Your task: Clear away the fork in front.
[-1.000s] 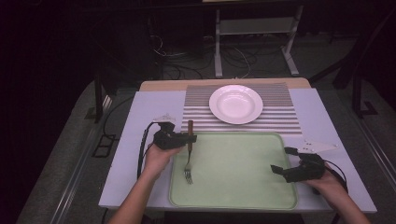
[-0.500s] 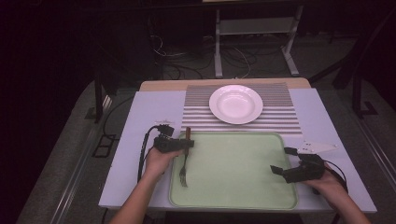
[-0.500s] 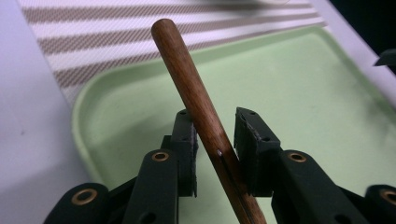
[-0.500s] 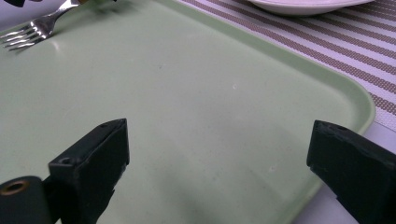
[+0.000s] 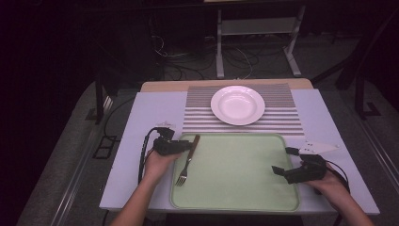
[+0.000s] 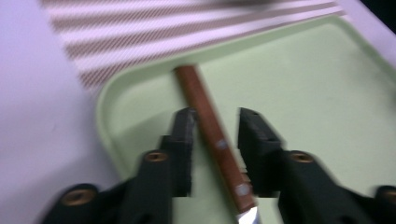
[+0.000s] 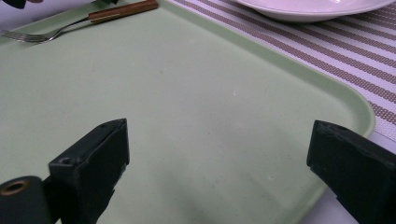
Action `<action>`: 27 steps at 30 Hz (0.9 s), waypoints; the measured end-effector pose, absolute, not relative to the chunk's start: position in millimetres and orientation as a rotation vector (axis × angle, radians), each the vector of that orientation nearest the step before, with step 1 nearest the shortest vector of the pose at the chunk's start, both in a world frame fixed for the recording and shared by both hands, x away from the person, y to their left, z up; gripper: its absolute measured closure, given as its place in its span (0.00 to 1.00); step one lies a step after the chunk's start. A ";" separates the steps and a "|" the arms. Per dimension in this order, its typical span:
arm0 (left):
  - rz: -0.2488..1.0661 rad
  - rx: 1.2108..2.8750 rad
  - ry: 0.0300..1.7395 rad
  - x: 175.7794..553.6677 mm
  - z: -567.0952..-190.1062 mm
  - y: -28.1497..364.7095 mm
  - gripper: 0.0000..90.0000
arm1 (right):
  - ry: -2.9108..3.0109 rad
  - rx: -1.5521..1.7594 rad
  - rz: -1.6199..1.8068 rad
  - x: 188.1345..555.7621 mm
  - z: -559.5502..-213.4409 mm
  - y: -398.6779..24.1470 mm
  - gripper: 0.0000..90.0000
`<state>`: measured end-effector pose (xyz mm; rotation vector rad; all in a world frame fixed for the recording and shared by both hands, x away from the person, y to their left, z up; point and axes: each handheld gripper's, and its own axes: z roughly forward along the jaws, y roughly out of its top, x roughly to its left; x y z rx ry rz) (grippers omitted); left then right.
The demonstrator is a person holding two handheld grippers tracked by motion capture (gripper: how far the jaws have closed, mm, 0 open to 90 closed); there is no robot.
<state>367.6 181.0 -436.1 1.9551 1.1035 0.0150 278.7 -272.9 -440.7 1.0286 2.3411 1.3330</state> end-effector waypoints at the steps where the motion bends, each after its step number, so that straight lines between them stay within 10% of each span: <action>1: 0.010 1.953 1.074 366.9 -434.0 178.3 0.81 | 2.341 1.029 1.333 278.7 -440.7 -272.9 0.07; 4: 0.006 2.018 0.994 366.0 -433.5 158.3 0.99 | 2.340 1.032 1.332 278.8 -440.8 -272.8 0.07; 15: 0.120 2.111 1.059 368.8 -439.9 165.9 0.98 | 2.341 1.029 1.332 277.9 -440.4 -272.6 0.07; 27: 0.169 2.041 0.854 334.5 -412.8 187.0 0.48 | 2.339 1.028 1.335 277.9 -440.3 -273.4 0.07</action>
